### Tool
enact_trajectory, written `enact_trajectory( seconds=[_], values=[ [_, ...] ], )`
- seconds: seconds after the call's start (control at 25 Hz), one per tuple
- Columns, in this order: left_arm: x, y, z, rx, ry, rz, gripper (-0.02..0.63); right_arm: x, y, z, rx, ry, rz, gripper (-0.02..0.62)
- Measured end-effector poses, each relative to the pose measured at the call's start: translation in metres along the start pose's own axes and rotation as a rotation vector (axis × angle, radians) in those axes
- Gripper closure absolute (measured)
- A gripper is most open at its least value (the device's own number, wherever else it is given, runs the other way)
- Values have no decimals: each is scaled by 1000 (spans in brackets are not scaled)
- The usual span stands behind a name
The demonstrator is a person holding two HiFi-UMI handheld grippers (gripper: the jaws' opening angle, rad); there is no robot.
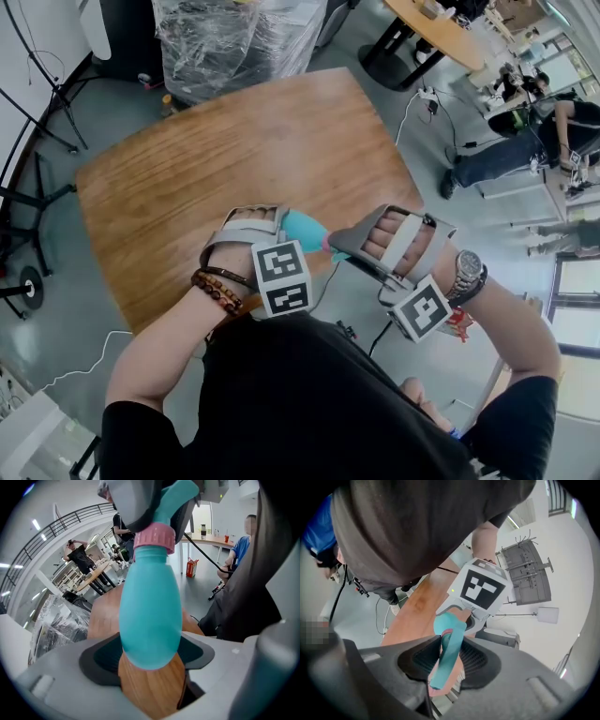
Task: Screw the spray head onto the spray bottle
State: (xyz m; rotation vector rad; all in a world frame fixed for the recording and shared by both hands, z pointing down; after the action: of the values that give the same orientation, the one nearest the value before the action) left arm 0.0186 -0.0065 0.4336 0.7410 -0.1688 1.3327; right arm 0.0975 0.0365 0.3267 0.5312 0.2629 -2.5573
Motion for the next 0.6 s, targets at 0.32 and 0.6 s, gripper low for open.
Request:
enact_trajectory(
  seconds=[0.32, 0.6],
  values=[
    [6, -5, -8, 13, 35, 48, 216, -11, -4, -3, -15, 26, -190, 480],
    [9, -10, -16, 6, 103, 63, 216, -22, -5, -10, -70, 56, -400, 480]
  ],
)
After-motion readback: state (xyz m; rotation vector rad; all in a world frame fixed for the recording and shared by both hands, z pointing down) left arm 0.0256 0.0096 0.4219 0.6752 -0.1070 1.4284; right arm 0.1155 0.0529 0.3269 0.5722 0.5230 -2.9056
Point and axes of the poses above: the fingertips, and each gripper's own axes: z forward along the fingers, x to its right, y out of its underside, the point moved 6 cm from there along -z, backward along the fingers, and after that the axes turned 14 degrees about -y, right-handed, at the moved point
